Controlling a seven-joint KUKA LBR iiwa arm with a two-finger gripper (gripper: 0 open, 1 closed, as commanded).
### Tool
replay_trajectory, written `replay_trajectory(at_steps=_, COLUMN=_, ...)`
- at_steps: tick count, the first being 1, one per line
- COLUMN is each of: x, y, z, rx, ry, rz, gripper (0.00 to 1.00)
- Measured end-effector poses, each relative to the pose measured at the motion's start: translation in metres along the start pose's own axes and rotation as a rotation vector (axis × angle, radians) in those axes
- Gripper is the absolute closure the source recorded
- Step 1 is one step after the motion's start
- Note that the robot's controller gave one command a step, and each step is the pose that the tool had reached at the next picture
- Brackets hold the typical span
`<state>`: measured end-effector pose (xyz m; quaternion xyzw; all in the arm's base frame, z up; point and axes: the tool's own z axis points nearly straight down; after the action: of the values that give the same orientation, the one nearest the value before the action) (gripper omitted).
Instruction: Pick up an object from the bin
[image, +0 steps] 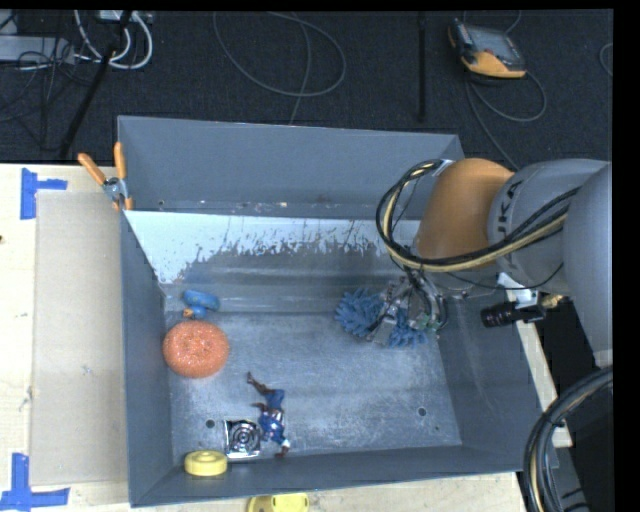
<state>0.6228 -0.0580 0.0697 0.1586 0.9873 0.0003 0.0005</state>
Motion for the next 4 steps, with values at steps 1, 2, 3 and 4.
replay_trajectory(at_steps=1, x=0.000, y=0.000, z=0.000, rx=0.000, ry=0.000, rz=0.000, gripper=1.00)
replay_trajectory(at_steps=2, x=0.001, y=0.000, z=-0.008, rx=0.001, ry=0.003, rz=0.000, gripper=1.00)
replay_trajectory(at_steps=3, x=0.000, y=0.000, z=-0.014, rx=0.000, ry=0.001, rz=0.000, gripper=1.00)
replay_trajectory(at_steps=4, x=0.001, y=0.000, z=-0.021, rx=0.000, ry=0.002, rz=0.000, gripper=1.00)
